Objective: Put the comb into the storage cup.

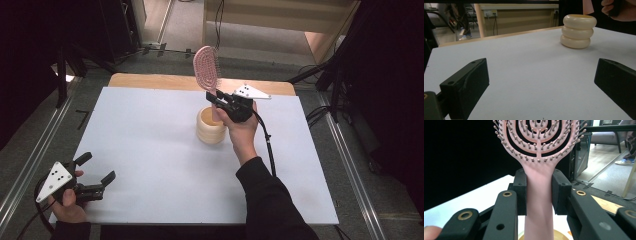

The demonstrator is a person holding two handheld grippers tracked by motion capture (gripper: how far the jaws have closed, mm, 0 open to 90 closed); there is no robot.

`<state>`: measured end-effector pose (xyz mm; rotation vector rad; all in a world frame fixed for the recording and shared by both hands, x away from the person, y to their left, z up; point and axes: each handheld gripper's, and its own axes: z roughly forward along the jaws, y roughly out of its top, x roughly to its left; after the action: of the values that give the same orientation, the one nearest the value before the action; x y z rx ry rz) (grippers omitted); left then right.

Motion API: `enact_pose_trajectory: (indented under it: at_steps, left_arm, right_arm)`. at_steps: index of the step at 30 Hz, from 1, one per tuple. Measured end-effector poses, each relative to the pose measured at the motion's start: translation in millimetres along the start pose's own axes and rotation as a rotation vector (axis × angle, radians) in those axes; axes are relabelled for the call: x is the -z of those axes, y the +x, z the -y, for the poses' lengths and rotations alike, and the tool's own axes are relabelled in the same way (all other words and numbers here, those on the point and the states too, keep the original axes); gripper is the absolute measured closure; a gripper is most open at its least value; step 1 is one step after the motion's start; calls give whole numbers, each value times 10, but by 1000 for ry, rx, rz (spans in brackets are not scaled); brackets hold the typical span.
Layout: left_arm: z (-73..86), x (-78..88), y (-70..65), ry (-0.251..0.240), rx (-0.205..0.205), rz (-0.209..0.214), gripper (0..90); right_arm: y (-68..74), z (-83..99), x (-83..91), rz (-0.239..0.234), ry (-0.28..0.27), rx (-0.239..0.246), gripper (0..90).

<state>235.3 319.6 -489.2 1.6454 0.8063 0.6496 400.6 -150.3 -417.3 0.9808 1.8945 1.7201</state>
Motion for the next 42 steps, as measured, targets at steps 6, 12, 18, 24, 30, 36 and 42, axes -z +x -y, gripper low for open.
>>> enact_pose_trajectory:
  at_steps: [6, 12, 18, 24, 30, 36, 42]
  left_arm:
    - [1, 1, 2, -1, 1, 0, 3]
    - [1, 0, 2, -3, 1, 0, 3]
    - [0, 0, 1, -1, 0, 1, 3]
    - [0, -2, 1, -1, 1, 2, 3]
    - [0, -3, 0, 0, -1, 1, 4]
    - [-1, -3, -2, 2, -3, 1, 3]
    - [-1, -4, -3, 2, -3, 0, 3]
  right_arm:
    - [-23, 67, -62, -9, 6, -5, 680]
    - [-31, 124, -100, -12, 18, 0, 680]
    - [-47, 186, -116, -11, 30, -4, 679]
    - [-65, 266, -126, -5, 48, -12, 679]
    - [-79, 349, -115, 16, 65, -32, 679]
    - [-99, 404, -103, 30, 83, -40, 679]
    - [-91, 431, -105, 34, 97, -37, 678]
